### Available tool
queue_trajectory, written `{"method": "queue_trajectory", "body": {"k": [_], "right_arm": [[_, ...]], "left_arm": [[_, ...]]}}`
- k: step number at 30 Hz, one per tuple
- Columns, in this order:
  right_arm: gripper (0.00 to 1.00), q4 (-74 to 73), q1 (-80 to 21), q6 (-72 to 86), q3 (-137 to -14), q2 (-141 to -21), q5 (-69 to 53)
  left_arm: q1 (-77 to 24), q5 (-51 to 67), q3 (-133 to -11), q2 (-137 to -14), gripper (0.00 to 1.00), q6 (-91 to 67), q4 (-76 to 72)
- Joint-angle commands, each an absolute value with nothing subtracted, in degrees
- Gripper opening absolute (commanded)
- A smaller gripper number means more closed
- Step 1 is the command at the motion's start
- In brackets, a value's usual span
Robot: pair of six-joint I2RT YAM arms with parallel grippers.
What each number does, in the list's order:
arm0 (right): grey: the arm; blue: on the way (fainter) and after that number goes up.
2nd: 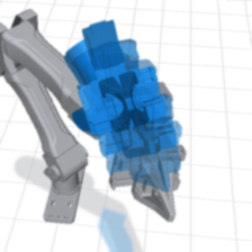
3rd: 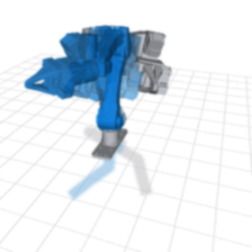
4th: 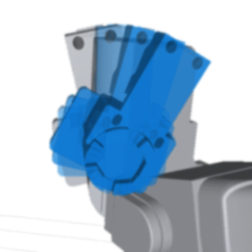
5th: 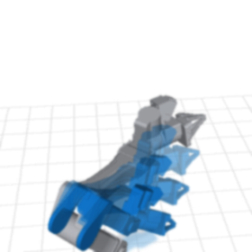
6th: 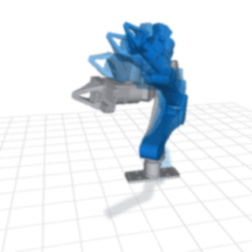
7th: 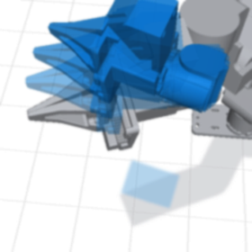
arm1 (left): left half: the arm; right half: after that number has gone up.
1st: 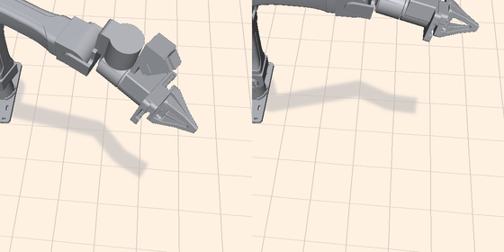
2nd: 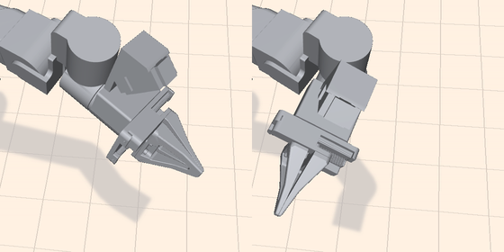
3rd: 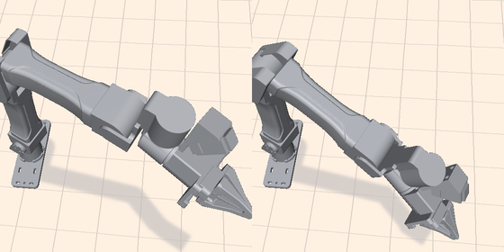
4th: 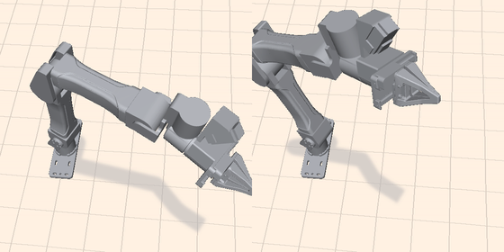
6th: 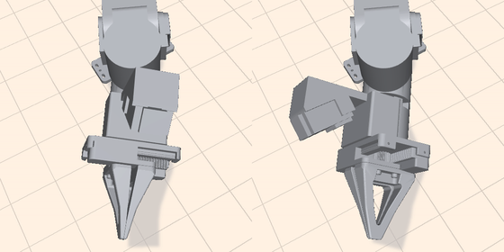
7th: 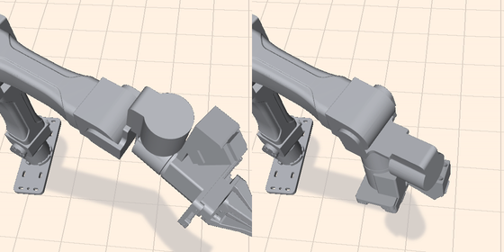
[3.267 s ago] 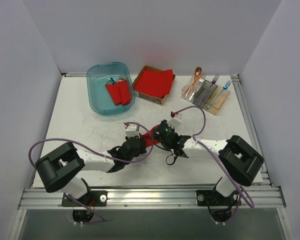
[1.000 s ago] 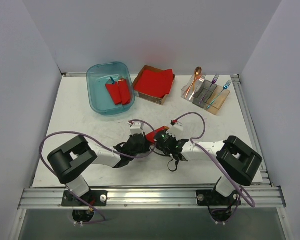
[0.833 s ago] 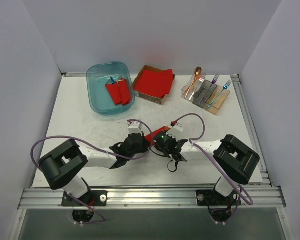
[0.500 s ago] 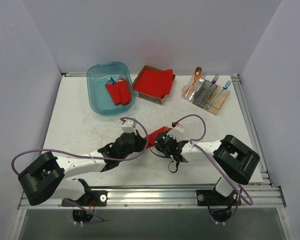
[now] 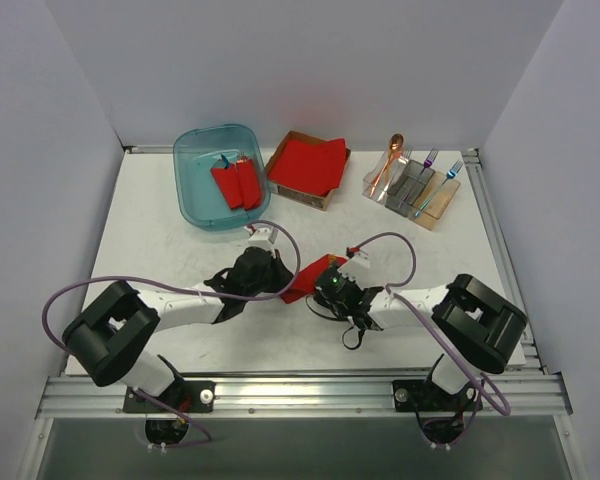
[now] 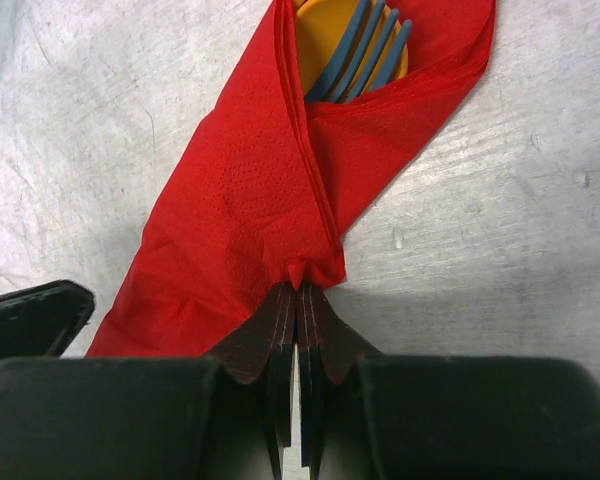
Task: Place the utensils on the paper napkin and roll it up
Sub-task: Adjust the napkin at the center of the board.
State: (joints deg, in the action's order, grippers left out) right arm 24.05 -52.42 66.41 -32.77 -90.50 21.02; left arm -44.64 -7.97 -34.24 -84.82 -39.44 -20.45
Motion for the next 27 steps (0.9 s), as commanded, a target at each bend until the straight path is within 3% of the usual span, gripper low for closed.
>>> {"method": "queue_trajectory", "body": {"k": [1, 8, 19, 27], "right_arm": [[0.0, 22.1, -52.0, 64.1, -31.4, -88.5, 20.7], [0.0, 21.7, -51.2, 61.9, -30.0, -85.8, 20.6], [0.0, 20.6, -50.0, 60.6, -29.0, -83.8, 20.1], [0.0, 21.4, -48.7, 59.0, -28.6, -83.5, 18.5]], "left_arm": [[-44.5, -4.8, -36.3, -86.7, 0.02, -38.0, -24.6], [-46.5, -4.6, -30.2, -86.0, 0.02, -39.6, -29.0], [-58.0, -18.0, -24.9, -78.6, 0.02, -39.6, -28.1], [-63.8, -23.4, -22.6, -81.4, 0.02, -40.2, -30.8]]}}
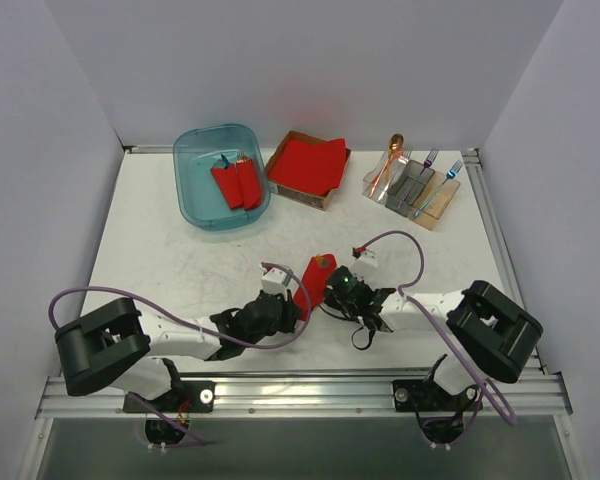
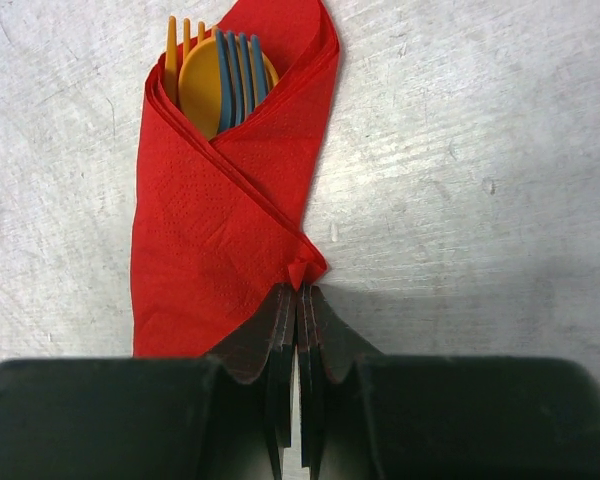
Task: Place the utensils on the paper napkin and roll it up
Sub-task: Adjust the napkin at the center of the board.
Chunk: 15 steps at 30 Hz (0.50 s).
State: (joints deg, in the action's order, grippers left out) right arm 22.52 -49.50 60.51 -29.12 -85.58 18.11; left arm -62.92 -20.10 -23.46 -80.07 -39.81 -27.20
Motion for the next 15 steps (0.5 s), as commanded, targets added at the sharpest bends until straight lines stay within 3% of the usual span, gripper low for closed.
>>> {"method": "queue_trajectory", "body": {"k": [1, 8, 15], "right_arm": [[0.0, 21.4, -48.4, 58.8, -28.6, -83.6, 18.4], [0.0, 22.5, -47.1, 57.5, -28.2, -83.6, 16.9], [0.0, 22.1, -46.2, 55.6, -28.3, -82.9, 16.3]], "left_arm": [[-63.7, -23.3, -21.6, -82.9, 0.03, -40.8, -31.8], [-65.4, -22.3, -20.2, -89.6, 0.02, -42.4, -38.2], [-66.5, -24.1, -20.2, -85.9, 0.02, -43.2, -34.9]]}}
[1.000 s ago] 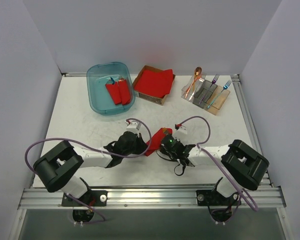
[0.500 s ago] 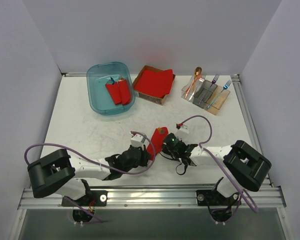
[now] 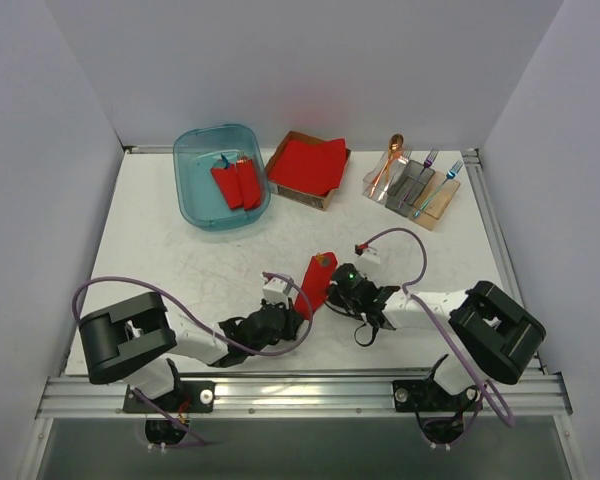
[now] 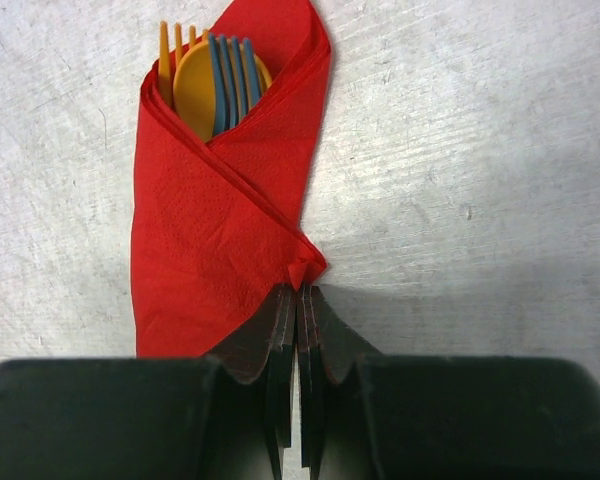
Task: Place the utensils on the paper napkin and roll it up
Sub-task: Adjust the napkin at the center of the board.
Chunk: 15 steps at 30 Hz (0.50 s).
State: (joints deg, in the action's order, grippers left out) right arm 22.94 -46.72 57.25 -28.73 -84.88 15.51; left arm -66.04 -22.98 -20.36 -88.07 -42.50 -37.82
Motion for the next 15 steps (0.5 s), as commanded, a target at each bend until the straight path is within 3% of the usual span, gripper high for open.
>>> {"method": "queue_trajectory", "body": {"k": [1, 6, 15], "right_arm": [[0.0, 22.1, -46.2, 55.3, -28.3, -82.7, 16.3], [0.0, 22.1, -46.1, 54.1, -28.2, -82.8, 16.3], [0.0, 26.9, -46.1, 51.2, -25.1, -81.3, 15.6]], "left_arm": [[-66.5, -24.2, -20.8, -83.4, 0.03, -43.0, -33.3], [-64.0, -23.0, -25.6, -76.8, 0.03, -41.1, -21.8], [-55.8, -16.1, -32.8, -75.7, 0.03, -37.3, -18.0]]}}
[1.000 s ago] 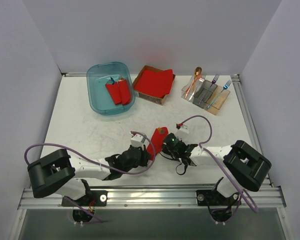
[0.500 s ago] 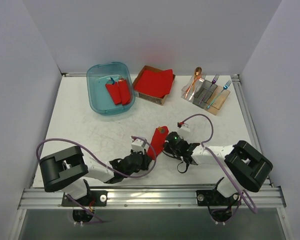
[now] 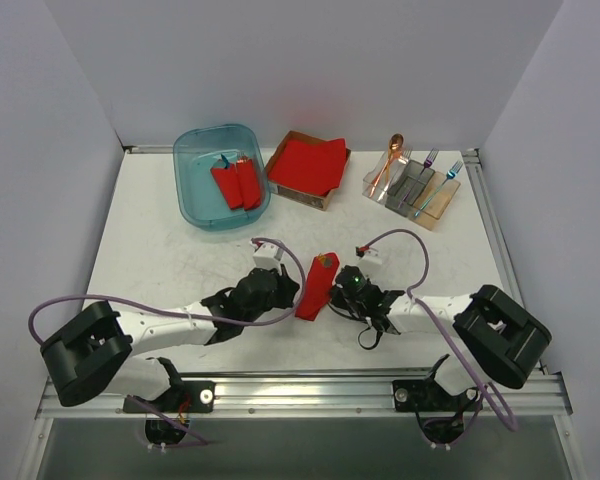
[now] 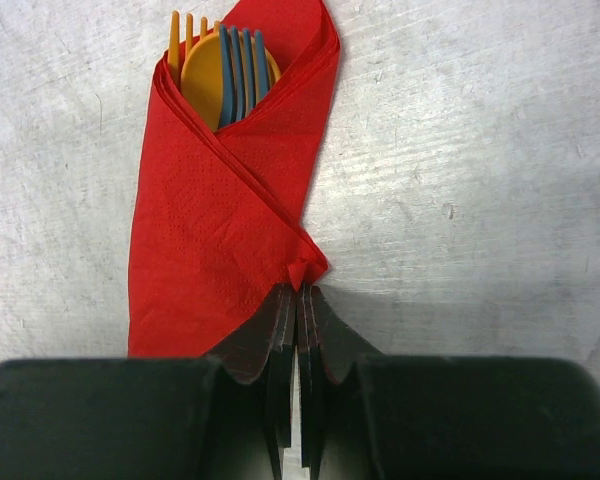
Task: Place the utensils on the paper napkin and roll it up
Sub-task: Adjust the napkin at the center of the board.
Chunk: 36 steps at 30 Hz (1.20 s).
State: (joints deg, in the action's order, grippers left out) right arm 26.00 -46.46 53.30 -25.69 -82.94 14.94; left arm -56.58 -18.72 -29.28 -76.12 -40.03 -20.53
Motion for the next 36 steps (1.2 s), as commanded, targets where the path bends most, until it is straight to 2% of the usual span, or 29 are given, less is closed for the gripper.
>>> {"method": "queue_trajectory", "body": {"k": [1, 8, 13, 20, 23, 24, 26, 29, 34, 36], "right_arm": [[0.0, 26.9, -46.1, 51.1, -25.1, -81.4, 15.6], [0.0, 27.6, -45.7, 50.2, -25.1, -81.3, 14.9], [0.0, 28.1, -45.6, 49.4, -24.5, -80.3, 14.3], [0.0, 30.3, -45.5, 47.1, -22.2, -79.5, 11.8], [0.0, 32.1, -45.5, 46.1, -20.8, -78.8, 10.9], [0.0, 32.4, -45.6, 45.7, -20.4, -78.7, 10.9], [0.0, 33.2, -45.6, 45.4, -19.5, -77.7, 10.7], [0.0, 32.4, -45.5, 44.7, -19.3, -76.4, 11.0], [0.0, 30.9, -45.3, 42.7, -19.5, -74.2, 10.2], [0.0, 31.0, -45.4, 42.2, -19.3, -73.7, 9.9]], "left_arm": [[-55.6, -15.7, -33.4, -76.7, 0.03, -36.4, -18.0], [-56.0, -9.2, -36.0, -84.9, 0.03, -35.1, -24.0], [-57.0, -9.3, -37.4, -89.1, 0.04, -34.1, -25.0], [-56.3, -11.8, -38.0, -87.8, 0.08, -36.8, -19.7], [-50.4, -5.9, -39.7, -86.7, 0.11, -36.4, -16.3], [-49.3, -4.4, -42.5, -86.7, 0.14, -35.4, -15.0], [-47.9, -5.0, -46.2, -86.6, 0.54, -32.4, -8.9], [-46.4, -4.2, -51.3, -86.0, 0.78, -29.6, -4.8], [-43.4, 4.8, -60.3, -89.5, 0.82, -23.4, 0.3], [-43.3, 6.7, -64.1, -91.7, 0.82, -20.8, 7.2]]}}
